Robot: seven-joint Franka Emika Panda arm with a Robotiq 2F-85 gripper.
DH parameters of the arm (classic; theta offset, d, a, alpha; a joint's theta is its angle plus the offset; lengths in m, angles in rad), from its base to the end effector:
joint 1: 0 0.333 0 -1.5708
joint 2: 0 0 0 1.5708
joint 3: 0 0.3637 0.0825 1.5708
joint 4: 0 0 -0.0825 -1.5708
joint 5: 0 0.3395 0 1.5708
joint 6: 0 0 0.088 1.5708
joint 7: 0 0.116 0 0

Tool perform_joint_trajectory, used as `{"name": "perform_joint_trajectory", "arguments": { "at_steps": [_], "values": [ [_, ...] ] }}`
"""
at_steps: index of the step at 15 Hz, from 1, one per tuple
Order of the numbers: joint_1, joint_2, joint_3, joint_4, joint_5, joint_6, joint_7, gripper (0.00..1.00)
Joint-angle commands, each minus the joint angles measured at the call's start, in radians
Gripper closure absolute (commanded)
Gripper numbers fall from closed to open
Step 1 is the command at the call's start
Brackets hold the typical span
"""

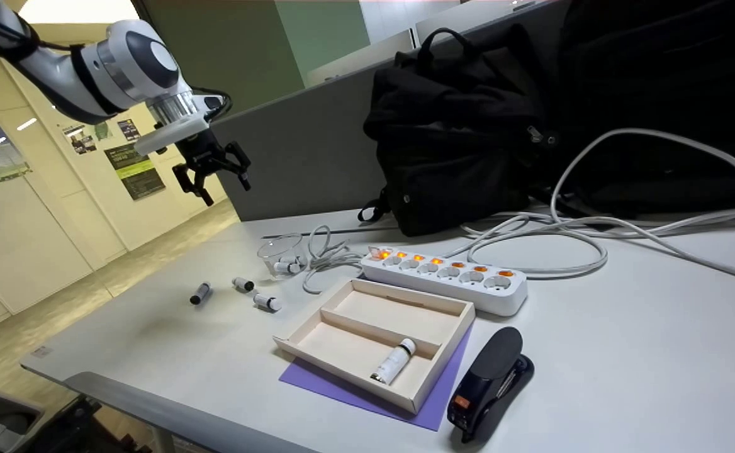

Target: Remove the bottle from the bowl and put it on the table

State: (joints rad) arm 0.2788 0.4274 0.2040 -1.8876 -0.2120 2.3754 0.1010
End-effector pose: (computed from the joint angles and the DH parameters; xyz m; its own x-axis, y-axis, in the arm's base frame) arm 0.5624 0.2760 0.3548 0.8697 0.4877 0.0758 0.4837 -0.8727 0.0659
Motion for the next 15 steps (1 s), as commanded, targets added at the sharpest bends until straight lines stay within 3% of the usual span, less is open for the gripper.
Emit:
{"name": "perform_joint_trajectory", "arguments": {
  "at_steps": [1, 6, 8, 9, 11, 15],
  "values": [
    [0.021, 0.011, -0.034, 0.030, -0.099, -0.044, -0.118, 0.00],
    [0.012, 0.073, -0.052, 0.178, -0.204, -0.258, -0.347, 0.00],
    [0.030, 0.113, -0.068, 0.277, -0.253, -0.396, -0.404, 0.00],
    [0.006, 0.058, -0.049, 0.162, -0.210, -0.285, -0.362, 0.00],
    [0.009, 0.086, -0.052, 0.226, -0.235, -0.356, -0.391, 0.00],
    [0.015, 0.105, -0.053, 0.249, -0.242, -0.370, -0.398, 0.00]
  ]
}}
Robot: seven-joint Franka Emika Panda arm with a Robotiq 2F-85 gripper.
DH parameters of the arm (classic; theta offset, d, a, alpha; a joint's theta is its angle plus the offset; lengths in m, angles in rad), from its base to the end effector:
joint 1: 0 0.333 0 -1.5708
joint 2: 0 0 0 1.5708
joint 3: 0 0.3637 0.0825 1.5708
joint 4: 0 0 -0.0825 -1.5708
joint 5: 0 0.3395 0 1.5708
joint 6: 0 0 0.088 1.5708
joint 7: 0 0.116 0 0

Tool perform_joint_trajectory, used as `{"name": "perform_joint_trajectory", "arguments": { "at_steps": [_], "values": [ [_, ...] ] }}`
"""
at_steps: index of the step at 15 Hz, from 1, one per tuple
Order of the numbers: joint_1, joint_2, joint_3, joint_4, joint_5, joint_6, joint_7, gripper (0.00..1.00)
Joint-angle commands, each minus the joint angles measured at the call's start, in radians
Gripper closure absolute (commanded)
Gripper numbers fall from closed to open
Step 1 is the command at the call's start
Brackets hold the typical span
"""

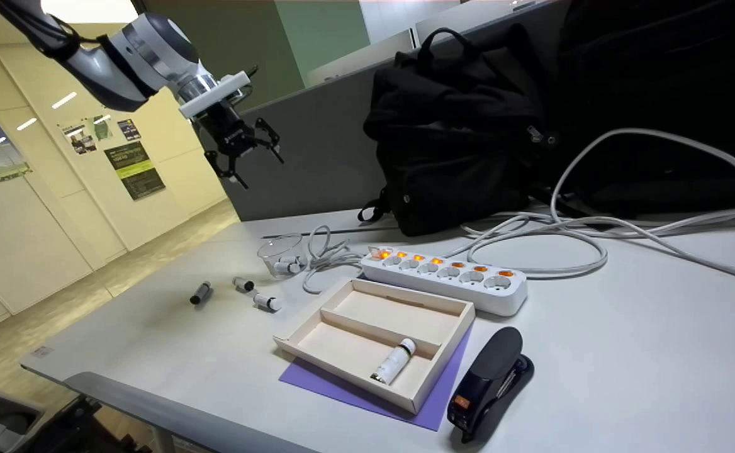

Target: Remove the bottle from the bowl and put it on the table

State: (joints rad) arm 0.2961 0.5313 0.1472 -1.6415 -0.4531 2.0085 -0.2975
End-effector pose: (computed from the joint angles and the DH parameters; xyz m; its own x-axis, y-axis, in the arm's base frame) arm 0.6088 0.2396 0.3581 0.5844 0.7693 -0.2582 0.8107 -0.5391 0.2285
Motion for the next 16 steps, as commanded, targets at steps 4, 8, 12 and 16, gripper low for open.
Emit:
{"name": "perform_joint_trajectory", "arguments": {
  "at_steps": [4, 8, 12, 16],
  "values": [
    [0.001, 0.067, 0.010, 0.050, -0.054, 0.031, -0.125, 0.00],
    [-0.022, 0.177, 0.038, 0.126, -0.042, 0.108, -0.326, 0.00],
    [-0.038, 0.290, 0.057, 0.197, 0.016, 0.106, -0.484, 0.00],
    [-0.042, 0.359, 0.062, 0.241, 0.073, 0.089, -0.572, 0.25]
  ]
}}
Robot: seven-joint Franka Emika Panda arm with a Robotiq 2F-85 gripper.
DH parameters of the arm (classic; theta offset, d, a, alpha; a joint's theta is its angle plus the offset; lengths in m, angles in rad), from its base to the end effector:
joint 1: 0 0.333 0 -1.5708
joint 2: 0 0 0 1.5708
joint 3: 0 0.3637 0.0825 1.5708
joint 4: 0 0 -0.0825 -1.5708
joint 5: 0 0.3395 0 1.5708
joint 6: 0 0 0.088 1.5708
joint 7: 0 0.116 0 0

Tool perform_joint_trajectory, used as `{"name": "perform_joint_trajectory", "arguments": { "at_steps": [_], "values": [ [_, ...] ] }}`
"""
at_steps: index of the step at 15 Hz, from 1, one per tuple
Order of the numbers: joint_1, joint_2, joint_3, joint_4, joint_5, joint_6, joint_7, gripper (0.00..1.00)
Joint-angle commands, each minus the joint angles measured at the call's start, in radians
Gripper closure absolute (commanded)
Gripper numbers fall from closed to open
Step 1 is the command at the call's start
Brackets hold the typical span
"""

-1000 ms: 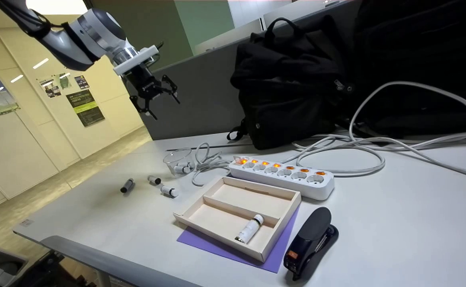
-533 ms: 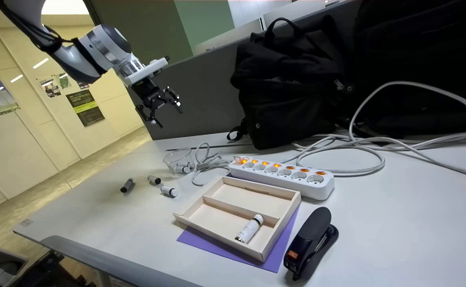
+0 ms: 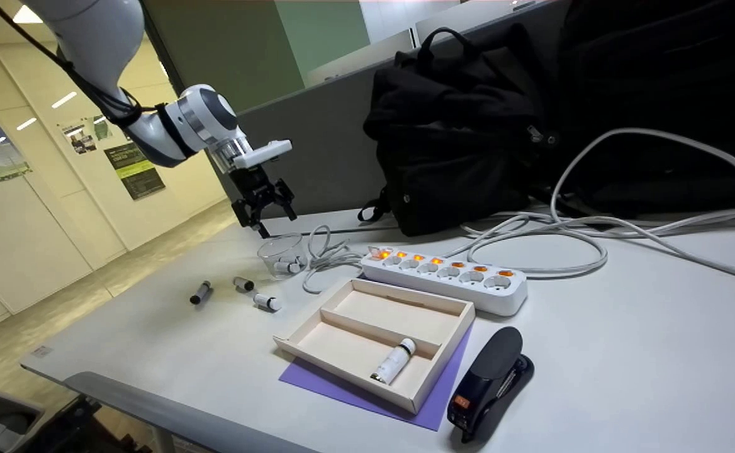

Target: Remove the bottle from the bowl and put it on the table

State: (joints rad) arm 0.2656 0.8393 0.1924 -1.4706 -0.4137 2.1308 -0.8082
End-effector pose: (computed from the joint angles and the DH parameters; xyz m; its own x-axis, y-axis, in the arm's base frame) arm 0.6501 0.2652 0.2249 0.1026 0.9659 -0.2376 0.9942 -0.1076 -0.0080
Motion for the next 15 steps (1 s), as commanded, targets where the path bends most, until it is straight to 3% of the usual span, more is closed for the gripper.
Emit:
{"name": "perform_joint_trajectory", "arguments": {
  "at_steps": [1, 10, 15],
  "values": [
    [-0.010, 0.063, 0.018, 0.081, 0.045, -0.037, -0.075, 0.27],
    [0.007, 0.111, 0.016, 0.097, 0.075, 0.010, -0.120, 0.91],
    [0.021, 0.141, 0.000, 0.089, 0.061, 0.031, -0.109, 1.00]
  ]
}}
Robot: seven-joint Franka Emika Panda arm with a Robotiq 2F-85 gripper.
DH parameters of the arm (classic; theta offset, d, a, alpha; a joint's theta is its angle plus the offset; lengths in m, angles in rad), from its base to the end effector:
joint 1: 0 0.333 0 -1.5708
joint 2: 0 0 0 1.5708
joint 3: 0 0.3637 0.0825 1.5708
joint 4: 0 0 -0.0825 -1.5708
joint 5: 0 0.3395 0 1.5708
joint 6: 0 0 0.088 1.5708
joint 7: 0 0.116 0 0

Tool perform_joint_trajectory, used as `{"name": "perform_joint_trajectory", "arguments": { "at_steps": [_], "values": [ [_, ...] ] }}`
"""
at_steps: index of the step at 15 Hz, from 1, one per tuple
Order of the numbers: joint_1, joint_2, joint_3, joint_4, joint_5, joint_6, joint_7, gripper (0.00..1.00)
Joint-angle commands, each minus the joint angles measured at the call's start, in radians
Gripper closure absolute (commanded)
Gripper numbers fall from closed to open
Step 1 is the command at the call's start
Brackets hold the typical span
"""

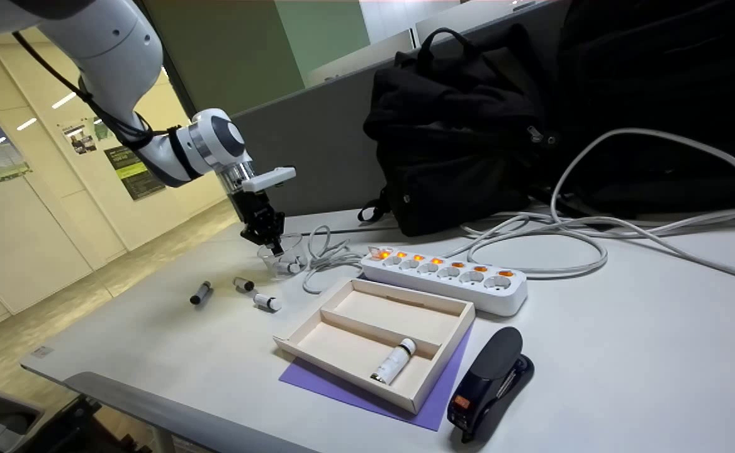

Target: Remove the bottle from the bowl and put it on the table

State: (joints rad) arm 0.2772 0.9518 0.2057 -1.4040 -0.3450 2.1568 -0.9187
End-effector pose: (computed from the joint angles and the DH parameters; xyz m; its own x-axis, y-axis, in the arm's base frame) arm 0.6501 0.2845 0.1728 0.0138 0.9849 -0.1724 0.9954 -0.0299 -0.0911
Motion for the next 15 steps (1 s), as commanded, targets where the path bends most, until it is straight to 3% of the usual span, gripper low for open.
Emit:
{"name": "perform_joint_trajectory", "arguments": {
  "at_steps": [1, 8, 15],
  "values": [
    [0.013, 0.038, -0.020, 0.021, -0.016, 0.014, 0.005, 0.96],
    [0.031, 0.095, -0.069, 0.014, -0.055, 0.137, 0.069, 1.00],
    [0.034, 0.084, -0.070, 0.009, -0.057, 0.160, 0.089, 1.00]
  ]
}}
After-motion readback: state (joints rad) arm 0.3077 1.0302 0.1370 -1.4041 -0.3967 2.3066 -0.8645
